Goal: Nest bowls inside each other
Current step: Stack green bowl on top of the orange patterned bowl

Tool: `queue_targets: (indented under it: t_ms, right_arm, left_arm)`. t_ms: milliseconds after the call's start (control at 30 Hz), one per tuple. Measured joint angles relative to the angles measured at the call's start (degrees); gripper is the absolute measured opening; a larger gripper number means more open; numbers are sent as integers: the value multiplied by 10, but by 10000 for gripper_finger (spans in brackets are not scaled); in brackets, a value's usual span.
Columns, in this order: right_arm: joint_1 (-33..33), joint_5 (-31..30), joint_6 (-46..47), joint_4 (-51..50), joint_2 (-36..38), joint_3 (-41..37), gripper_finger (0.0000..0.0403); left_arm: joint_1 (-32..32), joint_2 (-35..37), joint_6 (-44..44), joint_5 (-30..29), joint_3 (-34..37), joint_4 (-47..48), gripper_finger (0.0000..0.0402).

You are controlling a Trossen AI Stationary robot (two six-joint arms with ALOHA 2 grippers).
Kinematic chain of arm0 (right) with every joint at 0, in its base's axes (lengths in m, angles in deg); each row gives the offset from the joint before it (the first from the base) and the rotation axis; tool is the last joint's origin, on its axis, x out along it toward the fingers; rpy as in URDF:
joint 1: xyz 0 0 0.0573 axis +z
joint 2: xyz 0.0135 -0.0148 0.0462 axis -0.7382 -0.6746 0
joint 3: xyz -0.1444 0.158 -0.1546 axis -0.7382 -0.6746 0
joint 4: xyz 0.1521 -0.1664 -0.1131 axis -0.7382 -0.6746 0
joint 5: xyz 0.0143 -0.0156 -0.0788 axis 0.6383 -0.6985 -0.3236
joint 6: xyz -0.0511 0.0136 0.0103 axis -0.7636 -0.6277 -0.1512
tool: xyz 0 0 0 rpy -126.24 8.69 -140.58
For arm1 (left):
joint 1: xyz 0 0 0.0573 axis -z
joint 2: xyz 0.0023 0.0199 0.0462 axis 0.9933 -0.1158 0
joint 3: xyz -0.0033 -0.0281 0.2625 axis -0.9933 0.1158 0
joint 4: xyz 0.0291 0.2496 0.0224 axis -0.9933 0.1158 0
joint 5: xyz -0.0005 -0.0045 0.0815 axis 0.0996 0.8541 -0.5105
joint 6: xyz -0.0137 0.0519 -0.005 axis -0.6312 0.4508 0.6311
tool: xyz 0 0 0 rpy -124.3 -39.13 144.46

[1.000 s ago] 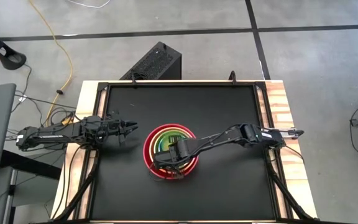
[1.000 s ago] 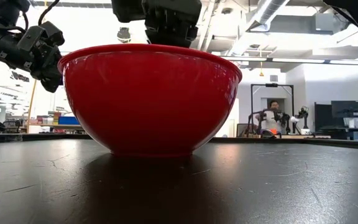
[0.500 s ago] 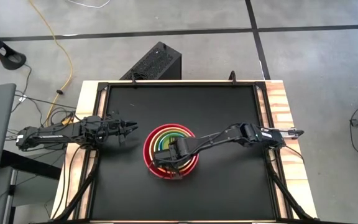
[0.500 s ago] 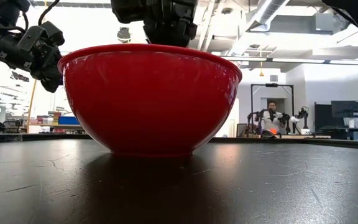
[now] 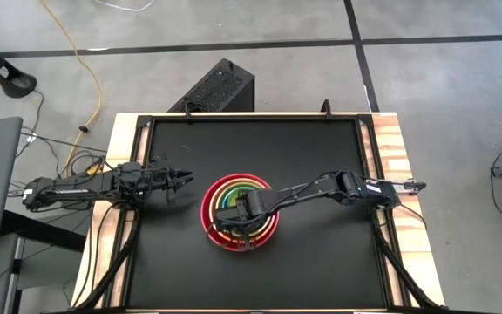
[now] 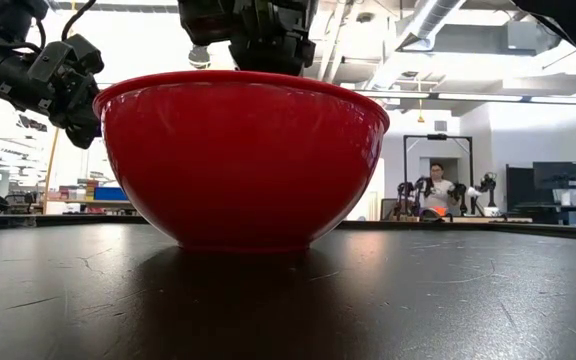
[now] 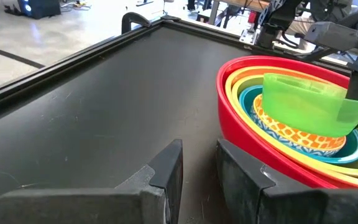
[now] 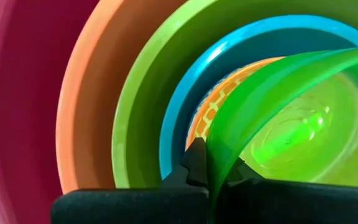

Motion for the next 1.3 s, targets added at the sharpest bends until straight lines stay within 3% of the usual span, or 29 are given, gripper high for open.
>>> queue_targets:
  t_ms: [700, 967, 1300]
  right_arm:
    - [-10, 16, 15, 22, 1, -45, 12]
    - [-10, 14, 15, 47, 1, -46, 82]
    - [-15, 14, 12, 19, 1, -21, 197]
  left_arm:
    - [0, 0, 1, 0, 0, 0, 87]
    - [0, 0, 1, 0, 0, 0, 87]
    - [0, 0, 2, 0, 0, 1, 87]
